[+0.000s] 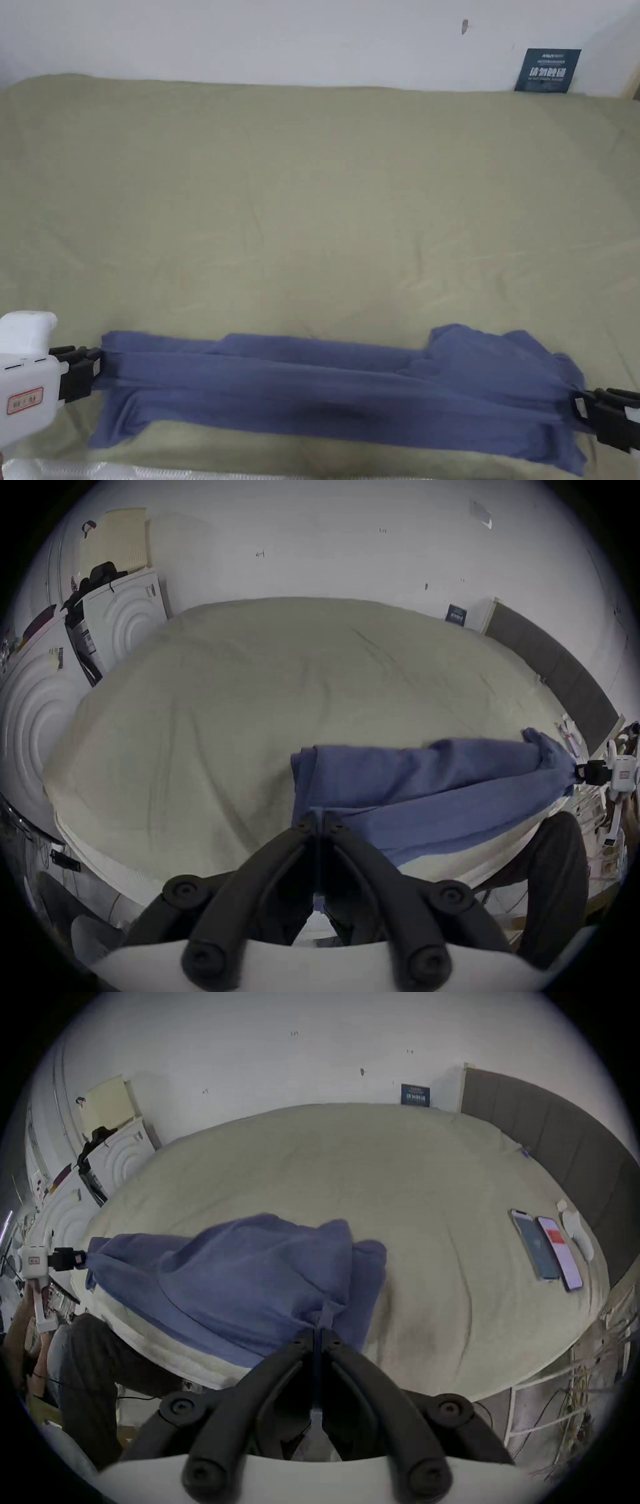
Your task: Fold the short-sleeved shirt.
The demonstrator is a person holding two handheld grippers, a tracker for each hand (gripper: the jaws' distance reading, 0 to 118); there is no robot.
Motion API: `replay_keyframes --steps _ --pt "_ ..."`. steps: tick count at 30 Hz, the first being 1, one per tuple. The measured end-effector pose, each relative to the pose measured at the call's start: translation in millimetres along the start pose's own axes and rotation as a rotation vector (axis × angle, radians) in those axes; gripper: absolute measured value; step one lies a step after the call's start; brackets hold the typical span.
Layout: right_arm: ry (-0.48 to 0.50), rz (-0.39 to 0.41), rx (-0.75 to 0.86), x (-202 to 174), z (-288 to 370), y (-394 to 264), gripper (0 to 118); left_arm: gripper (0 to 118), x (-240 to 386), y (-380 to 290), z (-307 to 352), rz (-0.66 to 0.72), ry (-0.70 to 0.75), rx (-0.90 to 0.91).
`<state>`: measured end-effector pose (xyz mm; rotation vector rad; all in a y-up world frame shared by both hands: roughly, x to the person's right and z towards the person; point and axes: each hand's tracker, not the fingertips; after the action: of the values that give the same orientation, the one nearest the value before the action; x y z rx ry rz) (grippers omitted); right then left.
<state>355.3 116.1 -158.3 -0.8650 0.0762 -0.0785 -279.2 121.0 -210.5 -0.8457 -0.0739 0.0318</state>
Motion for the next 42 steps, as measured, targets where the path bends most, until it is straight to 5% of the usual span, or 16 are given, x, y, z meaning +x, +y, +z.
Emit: replay_keyframes --steps 3,4,5,6,7,13,15,16,18,19,24,29,37,42 --pt "0.016 -0.015 -0.028 1.4 -11.4 -13.6 4 6 -2.1 -12.5 -9.7 -0.007 0.009 -0.033" --pt "0.015 -0.017 -0.038 1.1 -15.2 -14.8 10 32 -1.3 -14.4 -13.8 -0.011 0.022 -0.055" --pt "0.019 -0.006 -0.042 1.3 -17.8 -17.9 29 72 -0.9 -16.5 -16.7 -0.016 0.030 -0.070" --pt "0.010 -0.001 -0.051 0.5 -20.5 -18.2 66 106 -0.5 -17.5 -18.2 -0.018 0.029 -0.072" --pt "0.002 0.004 -0.062 -0.6 -23.0 -17.6 115 118 0.0 -18.0 -19.5 -0.019 0.032 -0.082" --pt "-0.041 0.046 -0.060 -22.4 -12.5 -0.6 106 116 8.4 -3.9 -1.8 -0.053 0.055 -0.039" --pt "-0.017 0.042 0.013 -31.6 -5.3 14.6 94 108 10.8 6.5 9.8 -0.039 0.058 -0.007" --pt "-0.031 0.015 0.018 -39.5 -5.8 24.5 62 85 12.0 10.8 14.4 -0.019 0.063 0.017" --pt "-0.038 0.019 0.088 -60.2 1.1 33.2 1 7 14.9 19.1 22.2 0.020 0.063 0.052" --pt "-0.033 0.031 0.136 -70.7 3.3 37.8 1 0 16.7 22.7 26.2 0.032 0.060 0.067" --pt "-0.114 0.053 0.349 -123.1 10.3 39.1 1 0 11.7 27.5 20.7 0.070 0.059 0.054" --pt "-0.083 0.031 0.445 -170.1 27.9 25.7 1 0 -32.2 32.2 -5.0 0.272 -0.118 -0.077" --pt "-0.108 0.087 0.534 -205.5 42.2 8.0 1 0 -97.1 31.4 -44.7 0.533 -0.436 -0.259" --pt "-0.126 0.101 0.541 -211.7 44.9 5.7 1 3 -109.3 24.2 -55.0 0.531 -0.555 -0.301"
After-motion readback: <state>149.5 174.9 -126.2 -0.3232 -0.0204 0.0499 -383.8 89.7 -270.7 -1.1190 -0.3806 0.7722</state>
